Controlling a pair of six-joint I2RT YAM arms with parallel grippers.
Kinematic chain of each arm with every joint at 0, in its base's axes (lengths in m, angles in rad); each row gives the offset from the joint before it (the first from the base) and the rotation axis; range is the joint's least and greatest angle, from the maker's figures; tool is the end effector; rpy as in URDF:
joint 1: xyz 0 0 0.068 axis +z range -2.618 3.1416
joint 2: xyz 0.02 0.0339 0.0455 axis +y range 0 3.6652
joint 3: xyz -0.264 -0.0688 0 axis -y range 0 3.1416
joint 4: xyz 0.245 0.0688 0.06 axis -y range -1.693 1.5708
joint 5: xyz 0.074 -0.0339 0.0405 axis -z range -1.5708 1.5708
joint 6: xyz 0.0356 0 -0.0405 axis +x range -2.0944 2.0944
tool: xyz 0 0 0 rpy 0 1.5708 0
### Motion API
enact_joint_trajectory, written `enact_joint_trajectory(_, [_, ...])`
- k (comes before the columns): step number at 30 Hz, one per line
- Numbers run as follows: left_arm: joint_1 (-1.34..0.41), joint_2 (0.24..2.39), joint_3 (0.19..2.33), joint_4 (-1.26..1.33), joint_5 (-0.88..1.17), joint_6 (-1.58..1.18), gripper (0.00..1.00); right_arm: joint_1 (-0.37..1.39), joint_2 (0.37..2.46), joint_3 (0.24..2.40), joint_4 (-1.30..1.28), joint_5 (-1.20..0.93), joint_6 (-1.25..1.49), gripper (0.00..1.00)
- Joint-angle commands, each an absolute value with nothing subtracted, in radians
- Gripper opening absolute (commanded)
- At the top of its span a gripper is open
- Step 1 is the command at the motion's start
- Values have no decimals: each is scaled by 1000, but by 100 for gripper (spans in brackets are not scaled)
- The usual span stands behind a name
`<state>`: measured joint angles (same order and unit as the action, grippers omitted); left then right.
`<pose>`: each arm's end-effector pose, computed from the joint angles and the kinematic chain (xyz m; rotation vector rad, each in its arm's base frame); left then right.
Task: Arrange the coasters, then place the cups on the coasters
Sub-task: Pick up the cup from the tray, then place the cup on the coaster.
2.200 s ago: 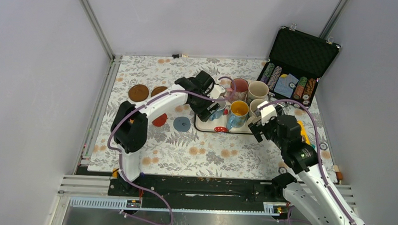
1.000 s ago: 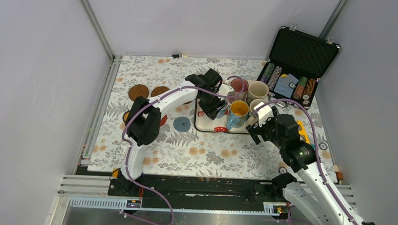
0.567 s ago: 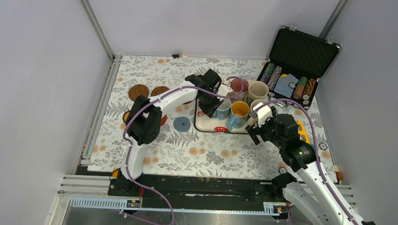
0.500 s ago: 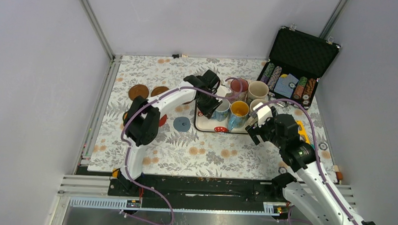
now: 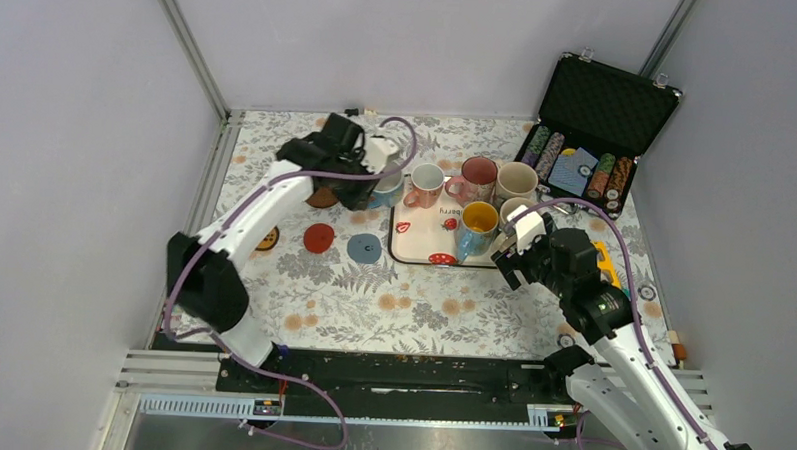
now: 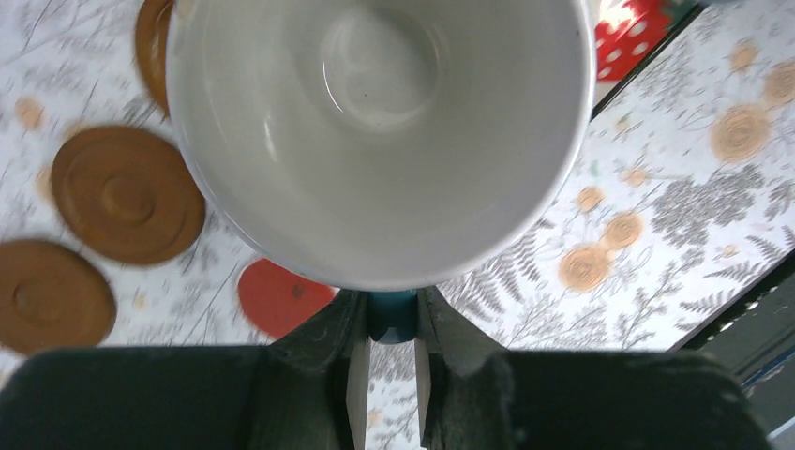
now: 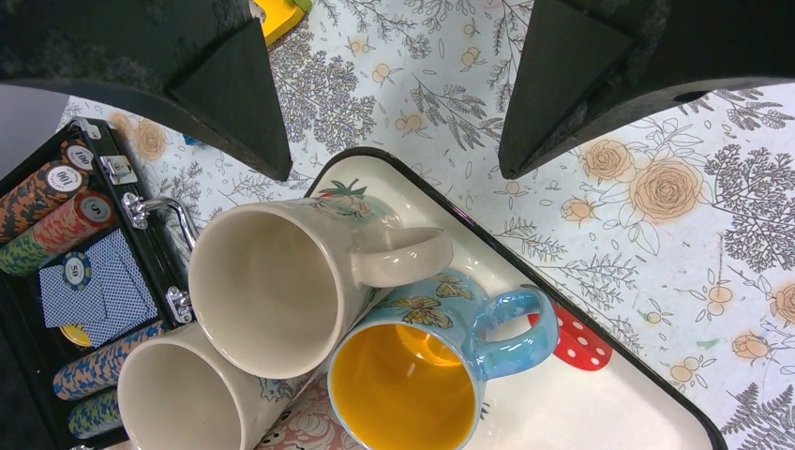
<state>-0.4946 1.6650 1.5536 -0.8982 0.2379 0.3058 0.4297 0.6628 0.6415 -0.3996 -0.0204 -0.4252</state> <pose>0.3065 -0.1748 0.3168 1.0872 2.3419 -0.3771 0.1435 0.0665 0.2859 -0.8376 1.8070 0.0232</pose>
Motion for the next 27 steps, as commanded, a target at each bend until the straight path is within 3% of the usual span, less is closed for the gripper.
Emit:
enact_joint_trajectory(1, [-397, 1487, 1441, -851, 209, 347, 0, 425, 646, 644, -390, -30, -427, 89])
enact_joint_trajectory(13, [70, 1153, 1120, -800, 302, 383, 0, 425, 624, 650, -404, -70, -413, 89])
enact_joint_trajectory(27, [264, 1090, 1024, -860, 356, 490, 0, 425, 585, 659, -418, -88, -399, 89])
